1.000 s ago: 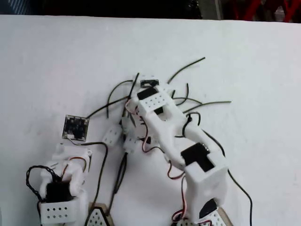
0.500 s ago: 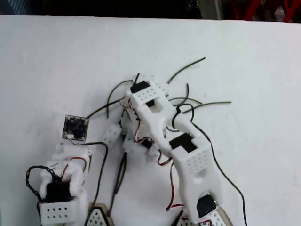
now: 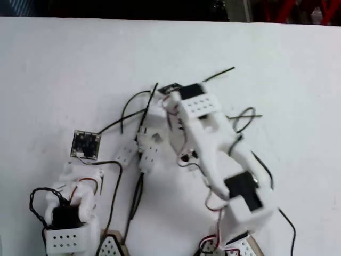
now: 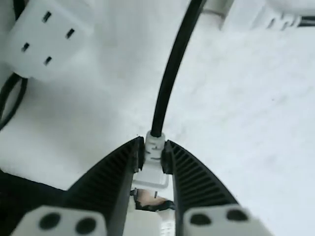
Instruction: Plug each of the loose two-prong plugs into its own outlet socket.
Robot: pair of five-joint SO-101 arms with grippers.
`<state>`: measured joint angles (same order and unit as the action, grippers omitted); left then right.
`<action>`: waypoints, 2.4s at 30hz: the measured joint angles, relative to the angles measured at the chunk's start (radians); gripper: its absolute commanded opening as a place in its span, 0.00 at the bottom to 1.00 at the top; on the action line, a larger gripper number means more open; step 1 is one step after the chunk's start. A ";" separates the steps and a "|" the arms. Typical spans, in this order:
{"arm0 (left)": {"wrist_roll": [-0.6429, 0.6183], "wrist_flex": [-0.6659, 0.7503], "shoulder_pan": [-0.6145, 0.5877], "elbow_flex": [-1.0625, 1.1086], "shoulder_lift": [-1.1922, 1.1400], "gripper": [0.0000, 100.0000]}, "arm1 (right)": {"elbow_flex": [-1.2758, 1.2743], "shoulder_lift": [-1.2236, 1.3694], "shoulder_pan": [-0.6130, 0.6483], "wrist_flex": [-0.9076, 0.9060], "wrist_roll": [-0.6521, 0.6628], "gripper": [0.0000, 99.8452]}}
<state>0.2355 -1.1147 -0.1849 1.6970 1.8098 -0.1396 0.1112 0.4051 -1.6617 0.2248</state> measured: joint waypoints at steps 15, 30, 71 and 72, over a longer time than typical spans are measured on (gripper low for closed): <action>0.000 0.000 0.000 0.000 0.000 0.02 | -0.213 -0.026 -0.192 0.238 0.612 0.09; 0.000 0.000 0.000 0.000 0.000 0.02 | -0.298 -0.298 -0.192 0.166 0.643 0.14; 0.000 0.000 0.000 0.000 0.000 0.02 | -0.206 0.150 -0.288 0.245 0.585 0.02; 0.000 0.000 0.000 0.000 0.000 0.02 | -0.206 0.143 -0.288 0.233 0.585 0.02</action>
<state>0.2355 -1.1147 -0.1849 1.6970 1.8098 -0.3452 0.2539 0.1166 -1.4285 0.8094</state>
